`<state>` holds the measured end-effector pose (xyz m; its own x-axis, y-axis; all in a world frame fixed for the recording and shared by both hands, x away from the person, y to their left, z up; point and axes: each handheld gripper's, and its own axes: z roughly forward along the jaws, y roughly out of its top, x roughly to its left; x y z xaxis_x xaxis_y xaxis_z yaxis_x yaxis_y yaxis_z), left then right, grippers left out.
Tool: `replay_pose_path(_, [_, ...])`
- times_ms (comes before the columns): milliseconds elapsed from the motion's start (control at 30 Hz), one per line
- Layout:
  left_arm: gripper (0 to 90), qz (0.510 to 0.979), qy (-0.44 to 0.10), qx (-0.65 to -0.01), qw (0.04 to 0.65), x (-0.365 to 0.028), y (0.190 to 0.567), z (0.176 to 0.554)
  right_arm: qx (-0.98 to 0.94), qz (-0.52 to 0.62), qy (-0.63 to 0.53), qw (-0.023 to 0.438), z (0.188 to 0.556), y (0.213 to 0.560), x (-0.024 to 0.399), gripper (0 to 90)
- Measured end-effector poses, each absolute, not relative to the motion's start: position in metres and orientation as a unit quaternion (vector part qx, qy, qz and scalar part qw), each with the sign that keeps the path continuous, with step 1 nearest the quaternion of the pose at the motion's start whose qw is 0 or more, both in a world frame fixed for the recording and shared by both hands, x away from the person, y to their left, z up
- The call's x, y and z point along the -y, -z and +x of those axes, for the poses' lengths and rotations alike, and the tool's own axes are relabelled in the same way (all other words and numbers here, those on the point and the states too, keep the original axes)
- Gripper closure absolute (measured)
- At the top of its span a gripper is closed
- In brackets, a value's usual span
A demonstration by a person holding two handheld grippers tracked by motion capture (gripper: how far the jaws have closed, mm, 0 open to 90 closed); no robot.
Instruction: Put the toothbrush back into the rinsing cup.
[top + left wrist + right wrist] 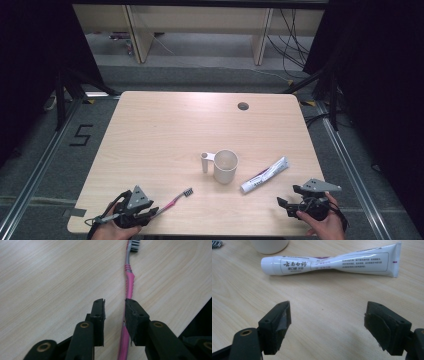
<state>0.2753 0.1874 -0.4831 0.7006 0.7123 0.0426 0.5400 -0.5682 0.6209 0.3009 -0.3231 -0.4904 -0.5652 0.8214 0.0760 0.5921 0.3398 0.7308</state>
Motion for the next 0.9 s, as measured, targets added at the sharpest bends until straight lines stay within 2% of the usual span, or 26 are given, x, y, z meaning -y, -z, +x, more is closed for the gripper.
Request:
replay_pose_path(233, [58.0, 0.903, -0.122, -0.336, 0.240, -0.168, 0.474, 0.287, -0.804, 0.439, -0.368, 0.159, 0.301, 0.491, 0.323, 22.0])
replay_pose_path(267, [58.3, 0.904, -0.121, -0.336, 0.235, -0.166, 0.474, 0.289, -0.799, 0.449, -0.371, 0.148, 0.300, 0.491, 0.321, 22.0])
replay_pose_path(900, [73.5, 0.933, -0.091, -0.311, 0.156, -0.135, 0.479, 0.308, -0.800, 0.452, -0.368, 0.140, 0.298, 0.490, 0.319, 22.1])
